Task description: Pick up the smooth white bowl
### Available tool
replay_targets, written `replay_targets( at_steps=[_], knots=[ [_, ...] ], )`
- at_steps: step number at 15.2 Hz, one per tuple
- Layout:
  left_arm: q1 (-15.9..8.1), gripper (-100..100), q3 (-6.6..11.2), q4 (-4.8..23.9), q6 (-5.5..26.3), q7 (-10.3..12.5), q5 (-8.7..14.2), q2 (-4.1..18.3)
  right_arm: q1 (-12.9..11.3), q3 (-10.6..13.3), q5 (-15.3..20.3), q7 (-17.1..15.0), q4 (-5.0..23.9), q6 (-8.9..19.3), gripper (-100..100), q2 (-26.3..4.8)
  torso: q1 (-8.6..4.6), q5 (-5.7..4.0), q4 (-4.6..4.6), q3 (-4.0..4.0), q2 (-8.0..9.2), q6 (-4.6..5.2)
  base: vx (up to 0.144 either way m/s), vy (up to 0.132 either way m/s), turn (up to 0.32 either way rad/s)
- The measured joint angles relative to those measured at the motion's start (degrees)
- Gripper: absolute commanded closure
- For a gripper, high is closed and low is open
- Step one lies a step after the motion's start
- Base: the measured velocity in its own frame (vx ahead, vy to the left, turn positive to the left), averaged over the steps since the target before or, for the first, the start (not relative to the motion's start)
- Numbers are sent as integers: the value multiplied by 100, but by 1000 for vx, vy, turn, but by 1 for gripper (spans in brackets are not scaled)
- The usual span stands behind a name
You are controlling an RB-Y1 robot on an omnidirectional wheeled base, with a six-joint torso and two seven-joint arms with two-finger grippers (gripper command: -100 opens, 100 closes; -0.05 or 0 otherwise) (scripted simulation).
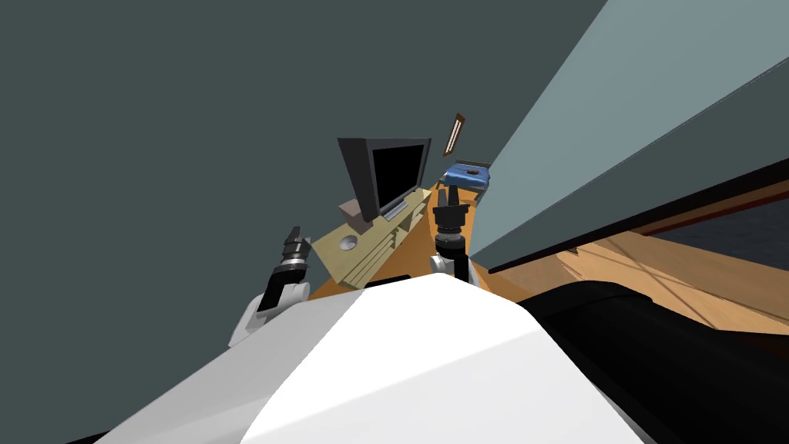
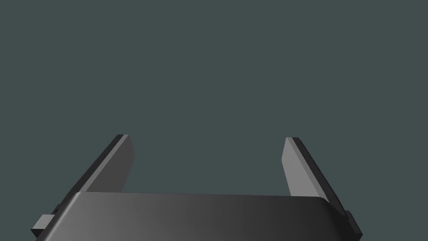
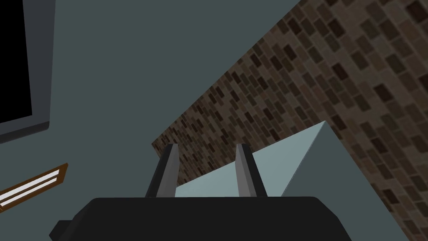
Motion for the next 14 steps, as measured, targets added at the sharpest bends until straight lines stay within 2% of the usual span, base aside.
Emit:
replay_targets(
  at_steps=[2,5,9,11,14],
  knots=[
    [-53,-100,70,209,187,31,103,86,0,0,0,0,0,0,0,0,-8,-1,0,-1,-2,0,72,-115,23],
    [-103,-100,120,400,486,36,188,102,0,0,0,0,0,0,0,0,3,0,0,-1,-3,0,65,-63,15],
    [-181,-100,207,570,945,52,310,144,0,0,0,0,0,0,0,0,4,1,1,1,1,0,59,-73,14],
    [-241,-100,249,816,1135,53,389,161,0,0,0,0,0,0,0,0,-6,-2,-1,-4,-7,0,75,-84,23],
    [-277,-100,317,898,1493,67,473,166,0,0,0,0,0,0,0,0,0,0,-1,-3,-5,0,72,-81,15]
  ],
)
